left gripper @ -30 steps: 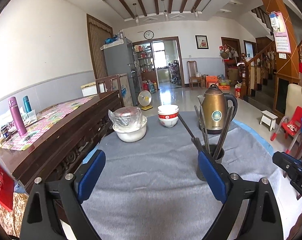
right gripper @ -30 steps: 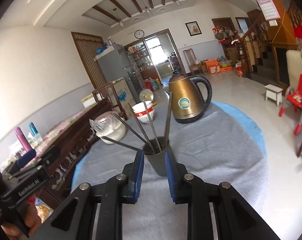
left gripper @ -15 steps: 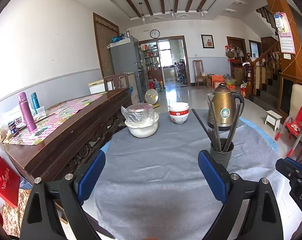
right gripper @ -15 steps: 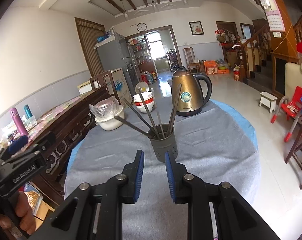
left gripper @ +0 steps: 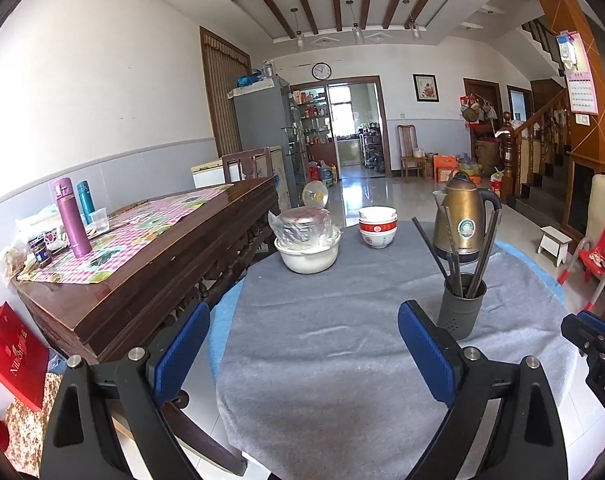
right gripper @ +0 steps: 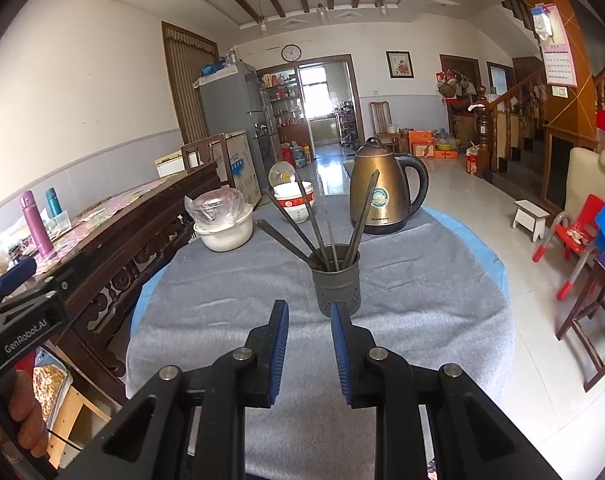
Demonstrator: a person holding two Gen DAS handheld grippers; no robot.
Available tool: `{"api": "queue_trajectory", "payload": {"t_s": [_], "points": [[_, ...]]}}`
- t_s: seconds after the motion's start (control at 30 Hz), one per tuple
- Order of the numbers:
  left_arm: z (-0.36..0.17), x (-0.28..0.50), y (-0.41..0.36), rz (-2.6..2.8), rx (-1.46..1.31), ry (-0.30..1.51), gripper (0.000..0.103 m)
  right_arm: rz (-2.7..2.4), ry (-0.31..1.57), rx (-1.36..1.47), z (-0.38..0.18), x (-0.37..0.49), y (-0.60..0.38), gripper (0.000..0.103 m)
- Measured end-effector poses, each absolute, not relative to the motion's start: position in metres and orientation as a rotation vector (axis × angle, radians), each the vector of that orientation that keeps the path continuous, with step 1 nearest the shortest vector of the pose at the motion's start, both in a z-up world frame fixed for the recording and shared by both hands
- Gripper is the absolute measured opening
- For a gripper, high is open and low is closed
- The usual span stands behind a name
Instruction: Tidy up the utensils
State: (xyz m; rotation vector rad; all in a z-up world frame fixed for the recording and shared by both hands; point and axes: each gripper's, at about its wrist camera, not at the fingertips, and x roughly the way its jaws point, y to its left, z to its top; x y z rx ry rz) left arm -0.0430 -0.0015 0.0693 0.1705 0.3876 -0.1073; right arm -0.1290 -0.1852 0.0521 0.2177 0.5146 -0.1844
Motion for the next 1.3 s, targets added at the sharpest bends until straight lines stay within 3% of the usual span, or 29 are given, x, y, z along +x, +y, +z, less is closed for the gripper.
{"api": "queue_trajectory", "payload": {"t_s": [1.3], "points": [[0.068, -0.058, 0.011, -0.114, 0.173, 0.391, 0.096, -0.205, 0.487, 0.204, 0.062, -0.142, -0.174, 0.025]]}}
